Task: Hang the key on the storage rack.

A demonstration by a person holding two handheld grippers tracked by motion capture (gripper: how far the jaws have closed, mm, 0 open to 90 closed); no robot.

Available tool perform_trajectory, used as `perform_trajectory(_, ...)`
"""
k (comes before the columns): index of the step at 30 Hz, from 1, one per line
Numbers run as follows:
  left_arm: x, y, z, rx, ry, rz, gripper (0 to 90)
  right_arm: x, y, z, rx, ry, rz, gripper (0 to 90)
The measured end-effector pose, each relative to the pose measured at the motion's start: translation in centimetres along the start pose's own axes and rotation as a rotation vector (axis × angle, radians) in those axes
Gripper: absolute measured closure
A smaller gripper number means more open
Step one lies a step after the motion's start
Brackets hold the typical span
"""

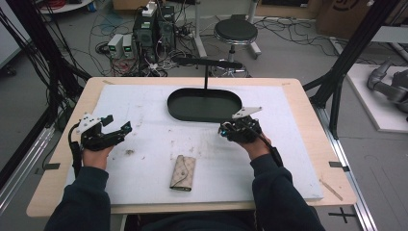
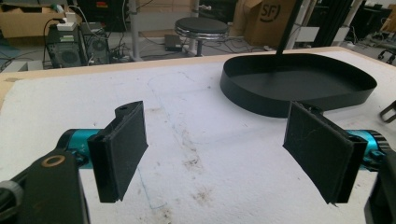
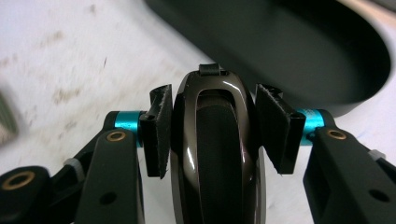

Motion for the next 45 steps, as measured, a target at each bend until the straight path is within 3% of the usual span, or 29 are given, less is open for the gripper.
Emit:
perform_trajectory(4,0.0,0.0,0.0,0.001,0.003,0.002,21.0,-1.2,1.1,0.8,0.027,0.023,-0.002,50.2)
perform_trajectory(10,0.0,0.0,0.0,0.002,0.005,0.006,21.0,-4.3,3.4,2.3,0.084,0.079,-0.009,50.1)
perform_trajectory(15,0.0,-0.1,0.0,0.001,-0.003,0.005,21.1,-7.5,6.4,3.3,0.156,0.133,-0.048,50.1)
perform_trajectory(20,0.1,-0.1,0.0,0.004,-0.004,0.004,21.0,-9.6,8.3,3.9,0.209,0.16,-0.057,50.1)
perform_trajectory(32,0.1,-0.1,-0.1,0.006,-0.004,0.006,21.0,-13.4,10.8,4.9,0.281,0.207,-0.071,50.1)
perform_trajectory(35,0.1,-0.1,-0.1,0.006,-0.004,0.008,21.0,-14.1,11.4,5.2,0.3,0.203,-0.099,50.1)
perform_trajectory(45,0.1,-0.2,-0.1,0.005,-0.003,0.008,21.0,-14.0,11.9,4.7,0.293,0.176,-0.111,50.0)
Point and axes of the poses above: each handheld gripper's, and its own axes: z roughly backward along the jaws, x roughly out of its underside, y roughly to its right, the point moved 8 cm from there along -z, roughly forward along the jaws, and after that the axes turned 6 degrees about z, right-handed, at the moved point
